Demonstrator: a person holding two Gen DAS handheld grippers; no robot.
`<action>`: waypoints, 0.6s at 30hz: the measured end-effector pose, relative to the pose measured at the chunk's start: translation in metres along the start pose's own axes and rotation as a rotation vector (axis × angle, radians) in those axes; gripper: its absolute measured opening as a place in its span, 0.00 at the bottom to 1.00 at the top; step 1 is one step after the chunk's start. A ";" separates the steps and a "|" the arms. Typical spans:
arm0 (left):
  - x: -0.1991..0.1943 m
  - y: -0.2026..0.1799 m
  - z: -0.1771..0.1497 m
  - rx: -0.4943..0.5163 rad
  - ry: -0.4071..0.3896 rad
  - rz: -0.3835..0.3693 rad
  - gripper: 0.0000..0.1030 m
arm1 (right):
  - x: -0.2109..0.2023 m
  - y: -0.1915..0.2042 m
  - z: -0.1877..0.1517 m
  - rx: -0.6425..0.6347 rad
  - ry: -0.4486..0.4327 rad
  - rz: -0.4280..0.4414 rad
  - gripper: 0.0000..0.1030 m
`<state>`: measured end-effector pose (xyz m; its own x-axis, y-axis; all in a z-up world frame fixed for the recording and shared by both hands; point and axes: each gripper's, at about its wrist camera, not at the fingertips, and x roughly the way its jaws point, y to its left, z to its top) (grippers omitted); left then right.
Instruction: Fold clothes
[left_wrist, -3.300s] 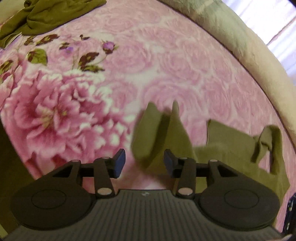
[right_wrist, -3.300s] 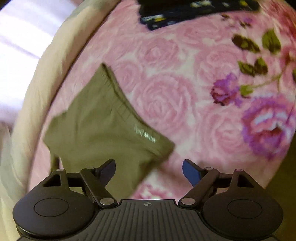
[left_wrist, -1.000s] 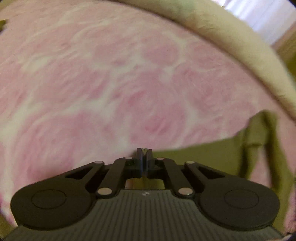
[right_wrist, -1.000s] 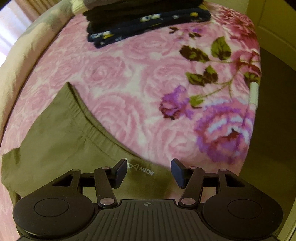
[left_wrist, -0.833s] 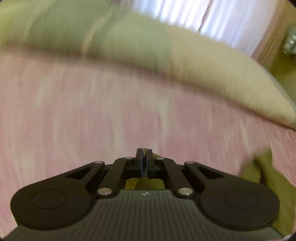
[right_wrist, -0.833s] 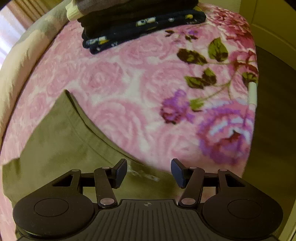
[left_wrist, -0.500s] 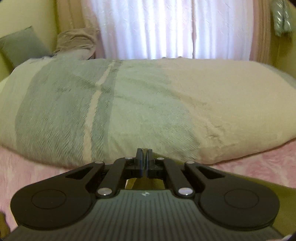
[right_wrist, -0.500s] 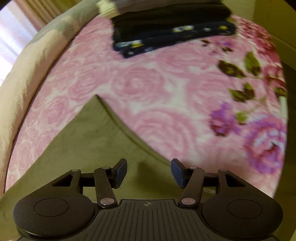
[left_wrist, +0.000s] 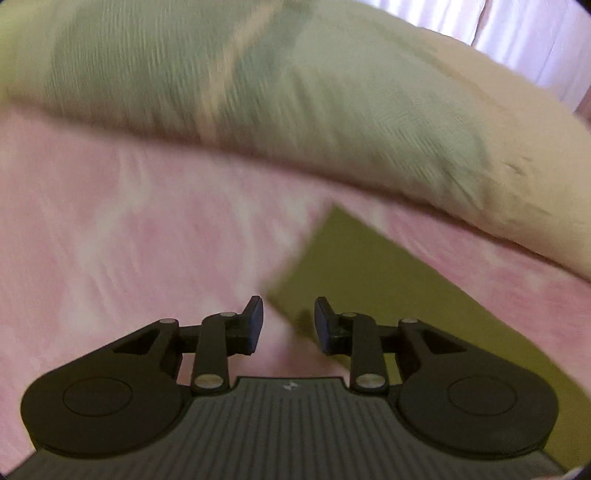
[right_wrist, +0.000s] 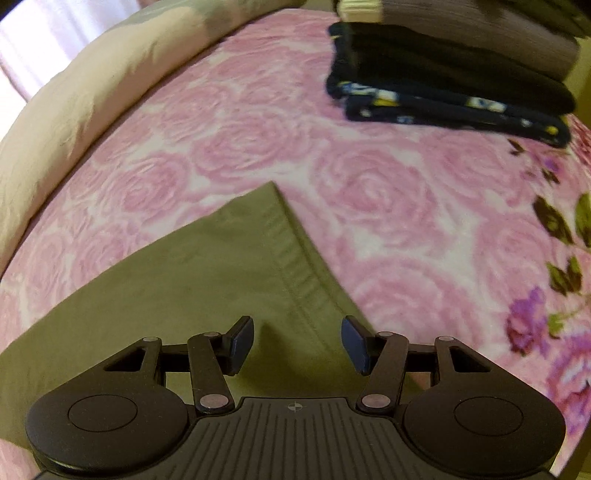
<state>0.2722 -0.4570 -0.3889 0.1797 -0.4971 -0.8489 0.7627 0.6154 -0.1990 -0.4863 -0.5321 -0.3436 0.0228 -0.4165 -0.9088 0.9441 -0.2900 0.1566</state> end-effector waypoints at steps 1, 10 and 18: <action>0.001 -0.003 -0.010 -0.005 0.015 -0.050 0.24 | 0.003 0.002 -0.001 -0.004 0.005 0.009 0.55; -0.006 -0.016 -0.038 0.144 -0.052 0.208 0.29 | 0.004 -0.011 -0.009 -0.089 -0.008 -0.146 0.55; -0.137 0.108 -0.123 -0.058 0.013 0.321 0.30 | -0.032 -0.066 -0.029 0.033 0.049 -0.077 0.55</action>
<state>0.2534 -0.2470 -0.3540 0.3969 -0.2641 -0.8790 0.6315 0.7736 0.0527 -0.5400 -0.4747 -0.3366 -0.0329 -0.3490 -0.9365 0.9324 -0.3483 0.0970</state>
